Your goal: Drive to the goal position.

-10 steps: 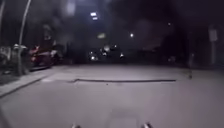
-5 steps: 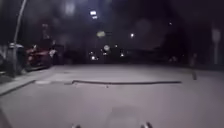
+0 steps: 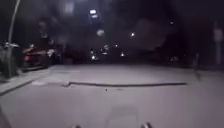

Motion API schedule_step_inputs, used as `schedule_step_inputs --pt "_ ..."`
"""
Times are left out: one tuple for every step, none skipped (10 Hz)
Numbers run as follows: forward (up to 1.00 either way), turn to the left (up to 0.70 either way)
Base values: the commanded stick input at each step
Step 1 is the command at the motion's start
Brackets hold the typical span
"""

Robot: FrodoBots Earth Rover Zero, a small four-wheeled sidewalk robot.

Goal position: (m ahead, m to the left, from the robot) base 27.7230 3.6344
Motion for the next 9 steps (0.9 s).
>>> schedule_step_inputs --pt "0.5 0.0" --pt "0.5 0.0" --pt "0.5 0.0" --pt "0.5 0.0" --pt "0.5 0.0" --pt "0.5 0.0" --pt "0.5 0.0" --pt "0.5 0.0" --pt "0.5 0.0"
